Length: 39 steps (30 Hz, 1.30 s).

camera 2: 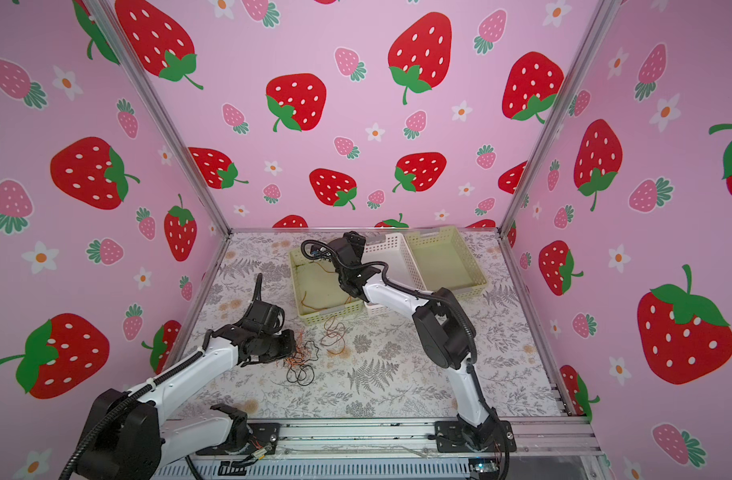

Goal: Untangle the cables

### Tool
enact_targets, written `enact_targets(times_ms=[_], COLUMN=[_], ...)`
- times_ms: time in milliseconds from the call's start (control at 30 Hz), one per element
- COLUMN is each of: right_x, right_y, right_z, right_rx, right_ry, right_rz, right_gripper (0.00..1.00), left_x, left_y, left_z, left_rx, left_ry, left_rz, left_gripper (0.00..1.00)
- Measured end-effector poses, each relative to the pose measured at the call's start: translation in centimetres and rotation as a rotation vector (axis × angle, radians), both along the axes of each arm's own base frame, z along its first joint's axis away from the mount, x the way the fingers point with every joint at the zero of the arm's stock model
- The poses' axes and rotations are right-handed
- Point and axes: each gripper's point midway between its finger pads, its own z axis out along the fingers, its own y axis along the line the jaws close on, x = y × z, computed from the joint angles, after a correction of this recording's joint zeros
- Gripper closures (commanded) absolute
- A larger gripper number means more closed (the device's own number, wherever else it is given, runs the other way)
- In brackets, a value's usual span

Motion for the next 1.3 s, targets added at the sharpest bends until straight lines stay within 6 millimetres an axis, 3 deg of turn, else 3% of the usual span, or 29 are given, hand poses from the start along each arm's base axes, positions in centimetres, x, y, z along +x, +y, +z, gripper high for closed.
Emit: enact_targets(times_ms=[133, 267, 333, 400, 567, 633, 733, 800, 967, 1100, 1167, 1233, 1300], right_x=[-4.4, -11.4, -15.0, -18.0, -22.6, -23.7, -24.6, -25.1, -25.0, -24.3, -24.2, -24.3, -24.3], right_y=[-1.0, -3.1, -4.1, -4.8, -5.3, -4.9, -4.0, -3.5, -3.2, -3.6, -4.0, -4.5, -4.9], right_z=[3.2, 4.9, 3.8, 1.3, -5.7, -6.6, -6.3, -6.1, -6.6, -6.5, -6.3, -5.9, -5.6], right_rx=[0.136, 0.308, 0.378, 0.421, 0.443, 0.462, 0.507, 0.528, 0.536, 0.538, 0.544, 0.55, 0.555], right_ry=[0.094, 0.21, 0.282, 0.377, 0.628, 0.696, 0.745, 0.767, 0.786, 0.758, 0.74, 0.72, 0.702], right_rz=[0.137, 0.33, 0.418, 0.487, 0.551, 0.574, 0.63, 0.662, 0.657, 0.618, 0.609, 0.606, 0.599], right_gripper=[0.25, 0.35, 0.39, 0.41, 0.42, 0.43, 0.47, 0.54, 0.88, 1.0, 1.0, 1.0, 1.0], left_x=[0.0, -0.4, -0.5, -0.7, -1.3, -1.5, -1.6, -1.3, -0.2, 0.0, 0.1, 0.1, 0.2], left_y=[-1.1, -3.3, -4.8, -6.3, -9.6, -10.8, -12.3, -13.2, -14.5, -14.5, -14.5, -14.5, -14.7], left_z=[0.2, 0.8, 1.5, 2.4, 4.6, 5.5, 6.8, 7.9, 9.8, 9.9, 9.9, 10.0, 10.2], left_rx=[-0.036, -0.07, -0.089, -0.105, -0.127, -0.126, -0.122, -0.12, -0.103, -0.076, -0.066, -0.06, -0.059], left_ry=[-0.005, -0.03, -0.058, -0.099, -0.194, -0.235, -0.296, -0.339, -0.428, -0.458, -0.467, -0.48, -0.498], left_rz=[-0.04, -0.139, -0.203, -0.276, -0.44, -0.5, -0.579, -0.622, -0.687, -0.726, -0.742, -0.756, -0.767], left_gripper=[1.0, 1.0, 1.0, 1.0, 1.0, 1.0, 1.0, 1.0, 1.0, 1.0, 1.0, 0.95, 0.8])
